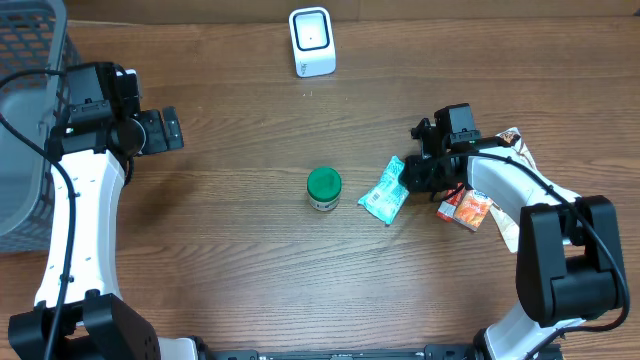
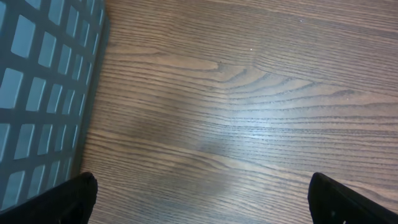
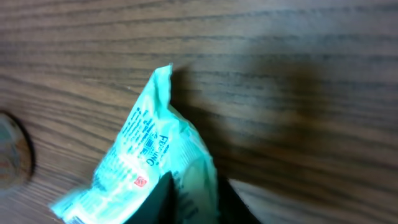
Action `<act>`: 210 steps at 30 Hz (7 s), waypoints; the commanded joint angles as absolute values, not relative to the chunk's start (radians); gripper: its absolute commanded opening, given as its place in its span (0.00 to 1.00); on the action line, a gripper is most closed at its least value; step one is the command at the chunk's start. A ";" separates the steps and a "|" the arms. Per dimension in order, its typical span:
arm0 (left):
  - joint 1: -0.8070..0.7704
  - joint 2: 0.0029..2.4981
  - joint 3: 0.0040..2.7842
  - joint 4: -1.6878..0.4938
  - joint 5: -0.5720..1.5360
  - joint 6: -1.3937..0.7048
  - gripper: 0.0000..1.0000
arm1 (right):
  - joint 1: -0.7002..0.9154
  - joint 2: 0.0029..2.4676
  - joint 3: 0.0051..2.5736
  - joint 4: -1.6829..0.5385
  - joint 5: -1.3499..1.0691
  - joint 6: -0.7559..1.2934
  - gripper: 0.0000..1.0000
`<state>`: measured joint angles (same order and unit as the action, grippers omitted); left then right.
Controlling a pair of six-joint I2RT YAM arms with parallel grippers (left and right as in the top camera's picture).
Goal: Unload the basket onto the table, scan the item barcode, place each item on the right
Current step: 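Lift the wipes pack and carry it up toward the scanner, then hold the wipes pack in front of the white scanner, then carry the wipes pack right and drop it onto the snack bag, then move the right gripper over the green-lid jar and lower onto it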
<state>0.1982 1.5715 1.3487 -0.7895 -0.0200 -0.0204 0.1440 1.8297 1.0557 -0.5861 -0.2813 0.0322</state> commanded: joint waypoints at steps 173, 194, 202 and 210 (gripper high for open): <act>0.196 1.577 1.356 -0.789 -0.023 -0.030 1.00 | -0.170 2.029 1.826 -1.410 -0.040 0.347 0.78; 0.196 1.577 1.356 -0.789 -0.022 -0.030 1.00 | 0.307 1.998 1.826 -1.377 -0.219 0.853 0.85; 0.196 1.577 1.356 -0.789 -0.022 -0.030 1.00 | 0.501 2.002 1.825 -1.287 -0.102 1.077 0.97; 0.196 1.577 1.356 -0.789 -0.023 -0.030 1.00 | 0.641 2.007 1.781 -1.204 0.027 1.221 0.97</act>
<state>0.1982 1.5719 1.3487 -0.7895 -0.0200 -0.0204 0.6022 2.0338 1.8133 -1.2274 -0.0643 1.1286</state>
